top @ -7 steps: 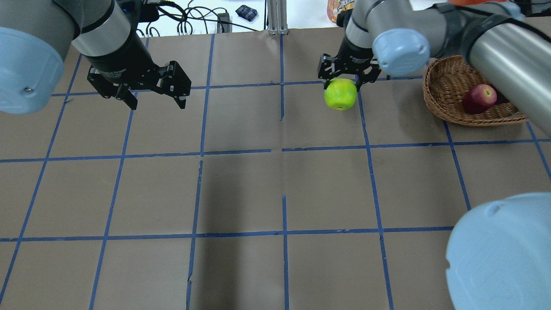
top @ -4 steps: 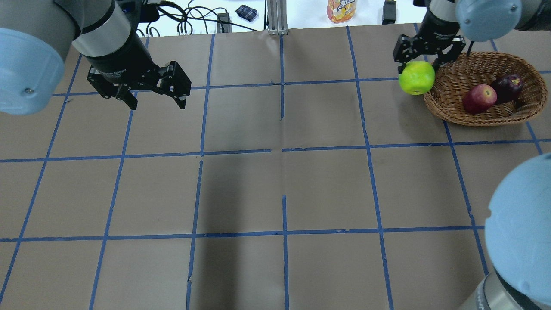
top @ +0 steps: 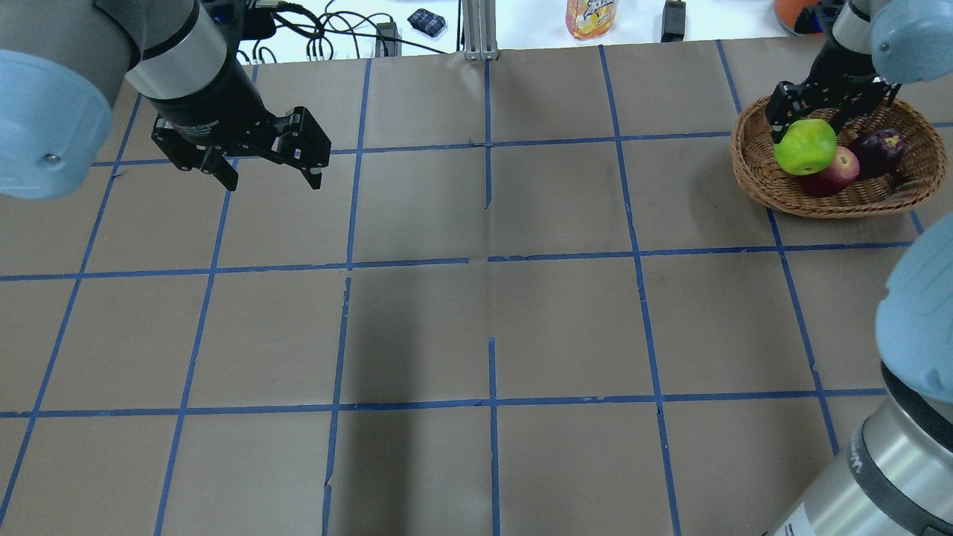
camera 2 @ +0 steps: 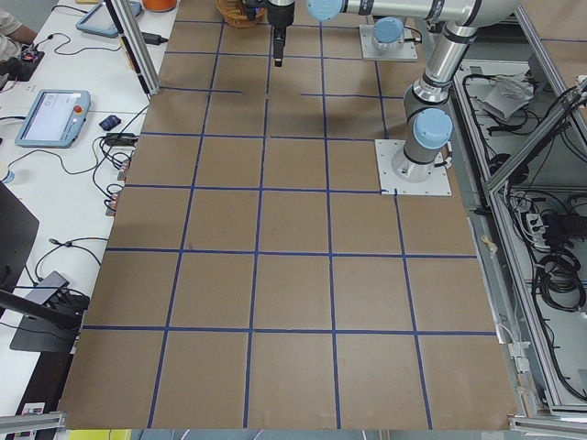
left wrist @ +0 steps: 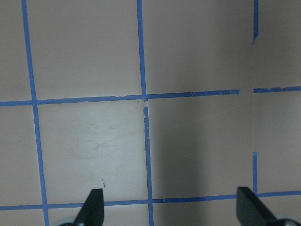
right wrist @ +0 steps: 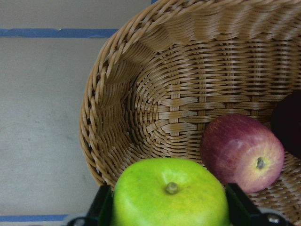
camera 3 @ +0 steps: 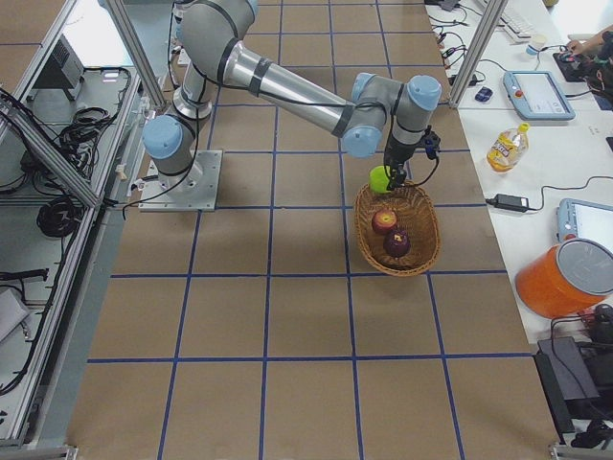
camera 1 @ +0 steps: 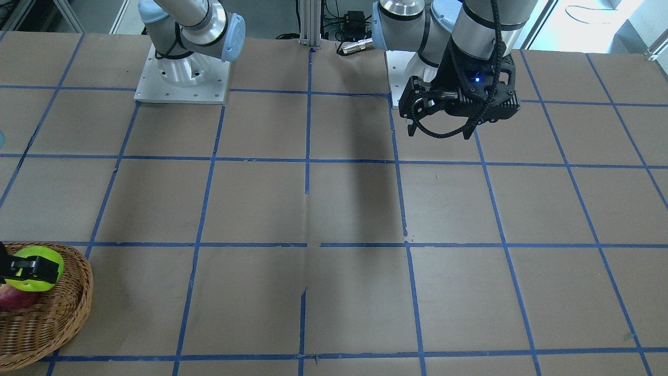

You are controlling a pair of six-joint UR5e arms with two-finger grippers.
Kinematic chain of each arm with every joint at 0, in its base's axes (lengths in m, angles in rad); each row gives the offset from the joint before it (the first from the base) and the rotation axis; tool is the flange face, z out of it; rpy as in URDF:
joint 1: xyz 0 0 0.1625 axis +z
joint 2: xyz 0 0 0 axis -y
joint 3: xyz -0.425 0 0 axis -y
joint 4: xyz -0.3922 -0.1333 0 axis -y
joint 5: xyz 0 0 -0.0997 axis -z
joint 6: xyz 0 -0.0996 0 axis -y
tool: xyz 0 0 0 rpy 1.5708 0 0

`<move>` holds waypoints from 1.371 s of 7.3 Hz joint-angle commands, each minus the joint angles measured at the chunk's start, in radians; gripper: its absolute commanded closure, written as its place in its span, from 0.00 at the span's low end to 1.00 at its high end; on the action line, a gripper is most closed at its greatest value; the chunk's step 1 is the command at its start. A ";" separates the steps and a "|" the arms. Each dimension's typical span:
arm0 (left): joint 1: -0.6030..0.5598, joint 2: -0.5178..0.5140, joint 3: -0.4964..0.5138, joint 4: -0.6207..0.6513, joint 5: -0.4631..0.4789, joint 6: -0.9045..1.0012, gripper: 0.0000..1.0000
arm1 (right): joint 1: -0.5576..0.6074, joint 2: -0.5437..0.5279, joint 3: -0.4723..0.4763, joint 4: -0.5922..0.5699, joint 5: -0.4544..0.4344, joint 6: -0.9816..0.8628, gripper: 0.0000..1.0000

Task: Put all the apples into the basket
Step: 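Open the right gripper to drop the green apple into the basket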

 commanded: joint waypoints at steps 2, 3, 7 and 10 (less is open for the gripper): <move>0.000 0.000 0.000 0.001 0.000 0.000 0.00 | -0.002 0.058 0.010 -0.071 0.001 -0.009 0.61; 0.000 0.000 -0.002 0.001 0.000 0.000 0.00 | -0.002 0.061 0.012 -0.079 0.007 -0.009 0.30; 0.000 0.000 -0.002 0.001 0.000 0.000 0.00 | -0.004 0.052 0.010 -0.050 0.002 -0.010 0.00; 0.000 0.000 -0.002 0.001 0.000 0.000 0.00 | 0.009 -0.115 -0.002 0.157 0.081 0.006 0.00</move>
